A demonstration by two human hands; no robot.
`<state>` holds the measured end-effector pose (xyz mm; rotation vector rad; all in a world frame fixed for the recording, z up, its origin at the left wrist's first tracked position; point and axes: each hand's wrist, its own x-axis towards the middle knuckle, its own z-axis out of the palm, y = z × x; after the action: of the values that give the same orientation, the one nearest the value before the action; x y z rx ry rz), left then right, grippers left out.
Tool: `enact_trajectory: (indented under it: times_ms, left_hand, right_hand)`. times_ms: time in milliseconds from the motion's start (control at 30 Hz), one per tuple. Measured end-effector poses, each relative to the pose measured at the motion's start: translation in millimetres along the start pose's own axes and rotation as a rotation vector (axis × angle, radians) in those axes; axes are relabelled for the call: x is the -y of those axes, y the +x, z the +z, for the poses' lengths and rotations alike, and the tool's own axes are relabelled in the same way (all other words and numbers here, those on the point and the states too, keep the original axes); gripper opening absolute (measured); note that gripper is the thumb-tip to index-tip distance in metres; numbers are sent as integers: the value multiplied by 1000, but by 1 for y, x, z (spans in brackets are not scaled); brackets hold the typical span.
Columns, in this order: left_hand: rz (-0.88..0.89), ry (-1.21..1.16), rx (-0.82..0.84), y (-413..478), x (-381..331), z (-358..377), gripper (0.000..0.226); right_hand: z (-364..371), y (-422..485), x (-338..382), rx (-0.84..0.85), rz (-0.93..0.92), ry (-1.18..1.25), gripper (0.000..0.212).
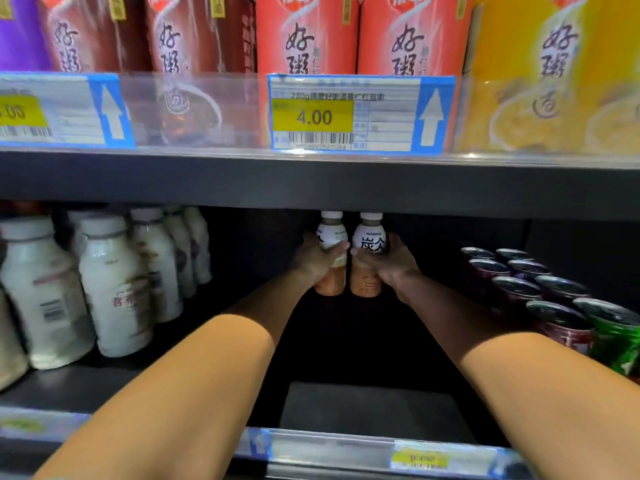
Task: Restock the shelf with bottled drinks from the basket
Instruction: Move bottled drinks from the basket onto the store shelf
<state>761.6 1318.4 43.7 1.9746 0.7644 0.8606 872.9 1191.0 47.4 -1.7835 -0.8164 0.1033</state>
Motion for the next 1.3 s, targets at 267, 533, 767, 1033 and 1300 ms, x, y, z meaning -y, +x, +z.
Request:
enact_trajectory:
  times_ms: [267,533,767,1033,1300]
  left_hand:
    - [-45,-65,-26,6,4,0,92]
    - [-110,-48,-15,10,2,2,115]
    - [8,310,66,-46,-32,-22,66]
    - [250,881,269,-204,-89,-76,46]
    - [961,755,293,-345,-153,-24,50]
  right_hand:
    - [7,7,-1,-61,-46,-57,81]
    - [12,7,1,-85,4,-32,84]
    - [-6,-31,28,22,107,-319,69]
    - [-75,-212,98,-25,-267,-1020,52]
    - [-201,-378,100,-184,-36,-1252,58]
